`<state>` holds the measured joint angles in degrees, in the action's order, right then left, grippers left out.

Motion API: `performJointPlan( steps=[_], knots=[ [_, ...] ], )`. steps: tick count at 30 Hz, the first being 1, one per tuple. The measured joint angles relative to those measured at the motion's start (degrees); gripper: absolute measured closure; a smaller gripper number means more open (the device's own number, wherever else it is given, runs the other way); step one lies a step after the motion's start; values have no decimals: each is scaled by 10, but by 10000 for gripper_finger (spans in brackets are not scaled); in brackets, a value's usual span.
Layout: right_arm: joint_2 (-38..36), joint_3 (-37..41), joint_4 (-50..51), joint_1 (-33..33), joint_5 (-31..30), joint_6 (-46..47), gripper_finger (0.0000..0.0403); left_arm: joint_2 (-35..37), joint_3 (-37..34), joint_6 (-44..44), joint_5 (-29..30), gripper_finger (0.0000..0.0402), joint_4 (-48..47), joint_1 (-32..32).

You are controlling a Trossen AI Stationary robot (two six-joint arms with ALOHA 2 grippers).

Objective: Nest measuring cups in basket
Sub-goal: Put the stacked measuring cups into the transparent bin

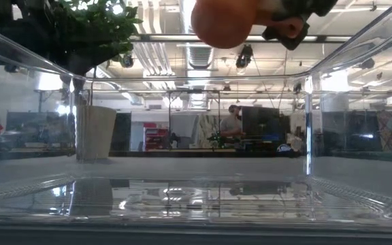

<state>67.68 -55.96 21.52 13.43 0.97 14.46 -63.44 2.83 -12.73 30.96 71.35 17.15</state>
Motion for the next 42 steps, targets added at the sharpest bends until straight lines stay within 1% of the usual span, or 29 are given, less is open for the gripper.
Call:
performJointPlan(
  steps=[8, 15, 17, 20, 22, 29, 36, 42],
  knots=[
    [0, 0, -16, 18, -6, 2, 271, 0, 0, 1, 1, 264, 0, 0],
    [17, -2, -36, 32, -6, 14, 271, 0, 0, 2, 2, 264, 0, -1],
    [21, -8, -29, 36, -6, 14, 271, 0, 0, 2, 2, 264, 0, -1],
    [42, -35, -26, 41, -7, 9, 271, 0, 0, 2, 2, 264, -1, -1],
    [61, -55, -6, 46, -8, 4, 271, -2, 0, 2, 6, 264, 0, -1],
    [147, -133, 37, 65, -7, -25, 271, -2, -4, -1, 11, 264, 0, -1],
    [202, -168, 57, 83, -5, -23, 271, -1, -4, -2, 12, 264, 0, -1],
    [247, -207, 53, 111, 30, -19, 271, -1, -4, 0, 12, 264, 0, -1]
  ],
)
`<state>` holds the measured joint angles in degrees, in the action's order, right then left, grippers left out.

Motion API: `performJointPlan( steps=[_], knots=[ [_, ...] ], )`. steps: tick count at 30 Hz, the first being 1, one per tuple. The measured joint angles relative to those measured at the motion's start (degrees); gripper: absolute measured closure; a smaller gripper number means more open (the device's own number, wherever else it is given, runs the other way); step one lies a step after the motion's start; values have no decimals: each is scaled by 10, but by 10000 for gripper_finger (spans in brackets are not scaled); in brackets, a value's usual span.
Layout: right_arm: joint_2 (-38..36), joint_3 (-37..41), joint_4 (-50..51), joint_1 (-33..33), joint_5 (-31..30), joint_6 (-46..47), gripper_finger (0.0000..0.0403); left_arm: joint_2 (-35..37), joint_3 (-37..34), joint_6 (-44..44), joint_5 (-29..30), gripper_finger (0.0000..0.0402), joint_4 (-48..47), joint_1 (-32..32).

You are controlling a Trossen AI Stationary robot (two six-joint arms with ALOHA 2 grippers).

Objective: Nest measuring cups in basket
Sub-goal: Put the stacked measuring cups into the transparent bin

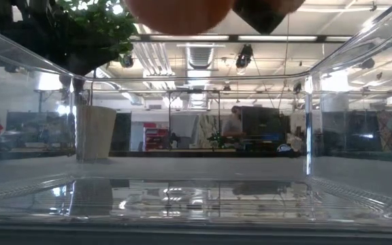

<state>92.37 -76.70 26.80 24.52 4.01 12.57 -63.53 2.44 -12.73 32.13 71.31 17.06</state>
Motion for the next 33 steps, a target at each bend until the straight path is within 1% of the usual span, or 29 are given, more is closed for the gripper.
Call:
performJointPlan(
  steps=[3, 7, 15, 23, 25, 30, 33],
  knots=[
    [30, -22, -3, 9, 19, 0, 271, 0, 0, 0, 0, 264, 0, 0],
    [72, -40, -2, 10, 19, 12, 271, 0, 2, -2, 1, 264, 0, 0],
    [140, -67, 19, -2, -17, 56, 271, 0, 4, -2, 0, 264, 0, 0],
    [166, -78, 29, -3, -19, 52, 272, 0, 4, -2, 0, 264, -1, 0],
    [164, -78, 32, -3, -16, 50, 259, 0, 4, -2, 0, 264, -3, 0],
    [158, -77, 31, -2, -7, 39, 193, 0, 4, -2, 0, 264, -3, 0],
    [157, -77, 32, -2, -2, 39, 168, 0, 4, -2, 0, 264, -3, 0]
  ],
)
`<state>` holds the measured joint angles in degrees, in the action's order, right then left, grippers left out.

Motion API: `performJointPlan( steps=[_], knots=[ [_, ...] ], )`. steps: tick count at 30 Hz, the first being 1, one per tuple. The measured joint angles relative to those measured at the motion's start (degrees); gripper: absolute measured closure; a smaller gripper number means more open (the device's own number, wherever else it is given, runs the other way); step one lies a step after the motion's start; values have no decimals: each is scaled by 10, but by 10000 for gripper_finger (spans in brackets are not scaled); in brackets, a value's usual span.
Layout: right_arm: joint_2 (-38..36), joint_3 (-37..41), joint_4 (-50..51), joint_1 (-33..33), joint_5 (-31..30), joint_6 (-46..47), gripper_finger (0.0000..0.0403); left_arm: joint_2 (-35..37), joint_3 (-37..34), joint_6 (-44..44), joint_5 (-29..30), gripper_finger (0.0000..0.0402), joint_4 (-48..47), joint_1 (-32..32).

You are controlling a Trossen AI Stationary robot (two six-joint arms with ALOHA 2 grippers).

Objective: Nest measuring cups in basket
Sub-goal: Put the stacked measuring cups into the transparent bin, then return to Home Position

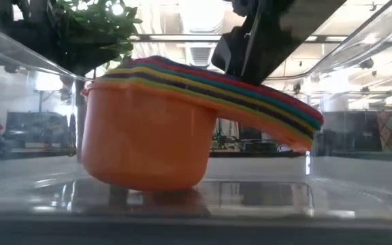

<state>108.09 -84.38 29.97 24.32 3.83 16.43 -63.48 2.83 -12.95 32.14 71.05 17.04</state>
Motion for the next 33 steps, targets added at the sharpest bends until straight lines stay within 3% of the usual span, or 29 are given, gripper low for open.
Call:
performJointPlan(
  steps=[11, 20, 27, 33],
  knots=[
    [-61, 0, 8, -1, 22, -27, 159, 0, 0, 0, 0, 264, 0, 0],
    [-193, 37, 9, -4, -71, -131, 178, 16, 0, -29, 0, 264, 5, 0],
    [-318, 144, -85, -34, -84, -189, 199, 100, 0, 30, -22, 276, -9, -2],
    [-430, 276, -191, -87, -81, -221, 233, 215, 0, 41, -46, 326, -119, -28]
  ],
)
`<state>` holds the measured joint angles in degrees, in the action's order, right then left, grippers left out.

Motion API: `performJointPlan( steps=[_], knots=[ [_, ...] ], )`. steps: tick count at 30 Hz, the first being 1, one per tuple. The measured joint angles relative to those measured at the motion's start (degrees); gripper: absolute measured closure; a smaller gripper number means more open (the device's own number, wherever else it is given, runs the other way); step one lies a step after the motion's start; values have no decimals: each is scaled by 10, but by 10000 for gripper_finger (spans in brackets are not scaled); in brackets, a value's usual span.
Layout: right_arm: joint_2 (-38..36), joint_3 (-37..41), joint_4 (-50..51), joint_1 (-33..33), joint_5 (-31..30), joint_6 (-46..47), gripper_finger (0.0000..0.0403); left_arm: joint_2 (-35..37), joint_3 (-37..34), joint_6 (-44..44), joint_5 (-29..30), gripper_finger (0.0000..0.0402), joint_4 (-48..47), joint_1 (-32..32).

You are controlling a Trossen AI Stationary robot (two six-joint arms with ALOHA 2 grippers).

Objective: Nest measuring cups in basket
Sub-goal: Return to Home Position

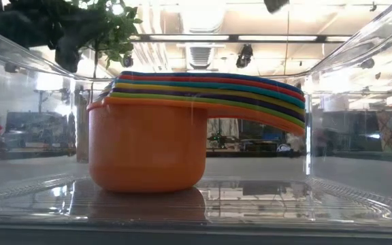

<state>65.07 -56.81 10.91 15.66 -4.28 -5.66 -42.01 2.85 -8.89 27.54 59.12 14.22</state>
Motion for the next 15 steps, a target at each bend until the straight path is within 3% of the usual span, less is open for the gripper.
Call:
performJointPlan(
  steps=[6, 12, 15],
  knots=[
    [-100, 121, -116, -56, 51, -22, 279, 117, 18, -25, -51, 395, -173, -45],
    [-181, 207, -183, -110, 106, -34, 333, 202, 121, -33, -78, 401, -465, -90],
    [-215, 236, -197, -132, 108, -40, 359, 231, 162, -17, -101, 401, -536, -97]
  ],
)
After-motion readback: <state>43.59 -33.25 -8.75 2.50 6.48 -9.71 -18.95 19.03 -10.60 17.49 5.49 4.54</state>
